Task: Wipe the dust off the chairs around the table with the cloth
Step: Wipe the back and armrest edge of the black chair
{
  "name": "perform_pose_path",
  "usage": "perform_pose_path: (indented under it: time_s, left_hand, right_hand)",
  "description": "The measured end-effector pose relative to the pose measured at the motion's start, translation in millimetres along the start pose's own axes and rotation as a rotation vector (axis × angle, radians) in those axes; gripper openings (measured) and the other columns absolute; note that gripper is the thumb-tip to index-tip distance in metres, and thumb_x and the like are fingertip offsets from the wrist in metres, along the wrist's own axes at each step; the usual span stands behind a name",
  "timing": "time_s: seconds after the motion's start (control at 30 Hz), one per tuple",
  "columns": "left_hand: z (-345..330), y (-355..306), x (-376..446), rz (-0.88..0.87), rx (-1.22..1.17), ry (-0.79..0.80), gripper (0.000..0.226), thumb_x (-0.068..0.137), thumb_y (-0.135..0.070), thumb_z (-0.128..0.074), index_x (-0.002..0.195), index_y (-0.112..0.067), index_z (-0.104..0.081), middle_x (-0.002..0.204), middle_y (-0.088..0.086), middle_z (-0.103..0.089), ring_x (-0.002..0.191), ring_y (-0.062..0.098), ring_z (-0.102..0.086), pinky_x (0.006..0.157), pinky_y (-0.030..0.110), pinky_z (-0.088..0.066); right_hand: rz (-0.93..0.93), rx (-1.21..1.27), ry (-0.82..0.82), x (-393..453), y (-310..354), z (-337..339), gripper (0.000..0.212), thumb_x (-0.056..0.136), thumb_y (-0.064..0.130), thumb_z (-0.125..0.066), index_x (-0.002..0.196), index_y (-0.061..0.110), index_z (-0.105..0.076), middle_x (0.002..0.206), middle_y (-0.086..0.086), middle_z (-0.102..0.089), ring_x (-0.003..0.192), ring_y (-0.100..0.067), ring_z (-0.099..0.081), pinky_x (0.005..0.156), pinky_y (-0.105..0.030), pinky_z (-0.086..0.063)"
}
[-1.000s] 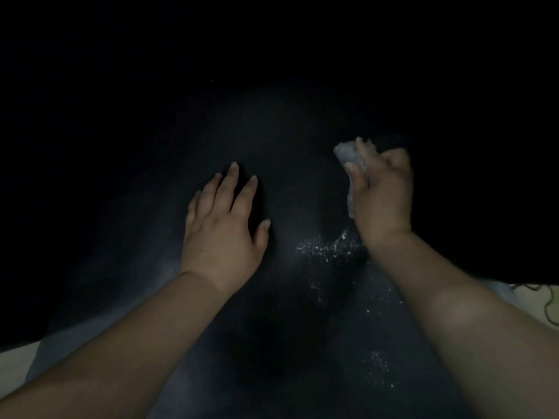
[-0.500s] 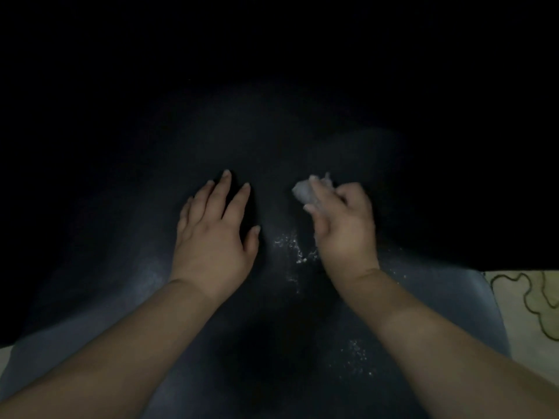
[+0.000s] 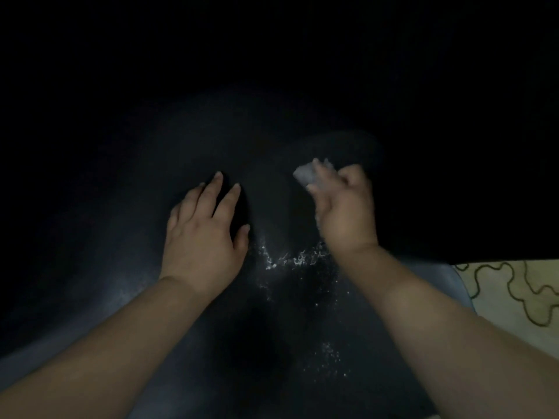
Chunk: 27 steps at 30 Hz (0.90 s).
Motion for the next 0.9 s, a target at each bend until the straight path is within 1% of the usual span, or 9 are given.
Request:
perform_pose_path:
  time_s: [0.07, 0.17, 0.33, 0.43, 0.5, 0.57, 0.63, 0.7, 0.9]
  left_hand:
    - [-1.4, -2.7, 1.5, -0.013, 0.017, 0.004, 0.063, 0.089, -0.039, -0.056, 0.146, -0.021, -0.038, 0.157, 0.004, -0.026, 0.140, 0.027, -0.025, 0.111, 0.049, -0.025]
    - [-2.5, -5.0, 4.2, -0.015, 0.030, 0.013, 0.061, 0.090, -0.037, -0.054, 0.147, -0.021, -0.037, 0.157, 0.004, -0.026, 0.140, 0.027, -0.025, 0.110, 0.048, -0.024]
    - [-5.5, -9.1, 6.2, 0.010, 0.019, 0.022, 0.058, 0.093, -0.035, -0.049, 0.148, -0.021, -0.035, 0.158, 0.003, -0.024, 0.141, 0.027, -0.023, 0.111, 0.050, -0.023]
    - [-3.7, -9.1, 6.9, 0.011, 0.004, 0.009, 0.056, 0.094, -0.033, -0.050, 0.147, -0.021, -0.038, 0.157, 0.004, -0.026, 0.140, 0.028, -0.025, 0.110, 0.051, -0.024]
    - [-2.4, -9.3, 6.6, 0.006, 0.002, 0.005, 0.055, 0.094, -0.032, -0.051, 0.146, -0.020, -0.039, 0.156, 0.004, -0.028, 0.139, 0.028, -0.026, 0.109, 0.052, -0.025]
    - [-2.5, -10.3, 6.1, 0.008, 0.004, 0.010, 0.055, 0.094, -0.031, -0.051, 0.146, -0.020, -0.039, 0.157, 0.004, -0.027, 0.139, 0.028, -0.026, 0.109, 0.051, -0.025]
    - [-3.3, -10.9, 5.8, 0.024, 0.001, 0.016, 0.054, 0.095, -0.031, -0.050, 0.147, -0.020, -0.038, 0.157, 0.003, -0.026, 0.140, 0.028, -0.024, 0.110, 0.051, -0.023]
    - [-3.4, -10.7, 5.8, 0.036, -0.007, 0.015, 0.054, 0.096, -0.031, -0.049, 0.147, -0.021, -0.037, 0.158, 0.002, -0.025, 0.141, 0.027, -0.023, 0.110, 0.050, -0.022]
    - [-2.3, -11.3, 3.9, 0.032, -0.002, 0.031, 0.055, 0.095, -0.031, -0.048, 0.148, -0.022, -0.036, 0.158, 0.001, -0.023, 0.141, 0.026, -0.022, 0.111, 0.050, -0.021]
  right_hand:
    - [-0.103, -0.145, -0.134, 19.7, -25.0, 23.9, 0.010, 0.093, 0.029, -0.061, 0.087, 0.034, -0.055, 0.093, 0.000, -0.056, 0.076, -0.014, -0.057, 0.071, -0.035, -0.049]
    - [-0.329, -0.015, -0.234, 2.6, -51.6, 39.8, 0.021, 0.095, 0.027, -0.057, 0.112, 0.016, -0.061, 0.100, 0.007, -0.054, 0.087, -0.021, -0.058, 0.074, -0.028, -0.049]
    - [-0.029, -0.006, -0.023, -14.8, -16.7, 17.3, 0.040, 0.089, 0.009, -0.064, 0.129, 0.012, -0.060, 0.096, -0.007, -0.043, 0.088, -0.020, -0.047, 0.085, -0.018, -0.038]
    - [-0.257, 0.011, -0.144, -6.7, -59.9, 47.5, 0.038, 0.094, 0.014, -0.057, 0.132, 0.015, -0.057, 0.107, -0.009, -0.044, 0.096, -0.020, -0.049, 0.080, -0.002, -0.030]
    - [-0.387, -0.030, -0.193, -17.9, -78.6, 59.3, 0.041, 0.097, 0.020, -0.054, 0.138, 0.017, -0.051, 0.113, -0.004, -0.040, 0.107, -0.018, -0.049, 0.088, 0.002, -0.027]
    - [-0.313, -0.068, -0.172, -29.2, -64.9, 51.6, 0.041, 0.096, 0.017, -0.056, 0.137, 0.015, -0.052, 0.112, -0.009, -0.043, 0.107, -0.025, -0.052, 0.099, -0.015, -0.034]
    - [-0.205, -0.040, -0.113, -34.5, -46.7, 39.2, 0.041, 0.093, 0.015, -0.061, 0.134, 0.015, -0.056, 0.104, -0.009, -0.044, 0.097, -0.027, -0.053, 0.096, -0.026, -0.040]
    - [-0.168, -0.047, -0.066, -29.9, -46.2, 37.5, 0.041, 0.092, 0.017, -0.061, 0.133, 0.018, -0.056, 0.102, -0.003, -0.040, 0.095, -0.025, -0.052, 0.094, -0.024, -0.039]
    - [-0.385, 0.000, -0.181, -46.0, -80.8, 66.0, 0.039, 0.096, 0.017, -0.056, 0.135, 0.023, -0.054, 0.109, 0.004, -0.038, 0.105, -0.016, -0.052, 0.095, -0.003, -0.032]
Point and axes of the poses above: each hand's wrist, its own x-axis towards the middle knuckle, its own z-axis out of the back of the hand, y = z × x, the point moved 8 cm from there along x, towards the middle knuckle
